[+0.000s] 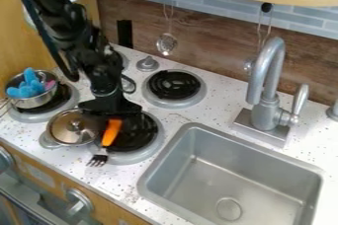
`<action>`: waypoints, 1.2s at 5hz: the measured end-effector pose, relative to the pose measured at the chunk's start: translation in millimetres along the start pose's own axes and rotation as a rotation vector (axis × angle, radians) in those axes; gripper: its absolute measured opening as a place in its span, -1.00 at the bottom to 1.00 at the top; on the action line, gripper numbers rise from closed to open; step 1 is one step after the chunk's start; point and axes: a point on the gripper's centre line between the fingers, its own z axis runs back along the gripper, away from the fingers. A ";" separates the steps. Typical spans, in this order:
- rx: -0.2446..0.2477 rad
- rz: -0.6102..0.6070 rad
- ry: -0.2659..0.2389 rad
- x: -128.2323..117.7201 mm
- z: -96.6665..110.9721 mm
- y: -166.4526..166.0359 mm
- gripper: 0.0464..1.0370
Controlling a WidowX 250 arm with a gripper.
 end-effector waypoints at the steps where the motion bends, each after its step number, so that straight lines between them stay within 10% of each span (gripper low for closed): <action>1: 0.012 0.034 -0.007 1.1 0.0 1.4 -0.14; 4: 0.019 0.042 -0.015 21.7 12.0 -2.9 -0.17; 6: -0.074 -0.038 -0.073 47.6 30.5 -58.1 -0.17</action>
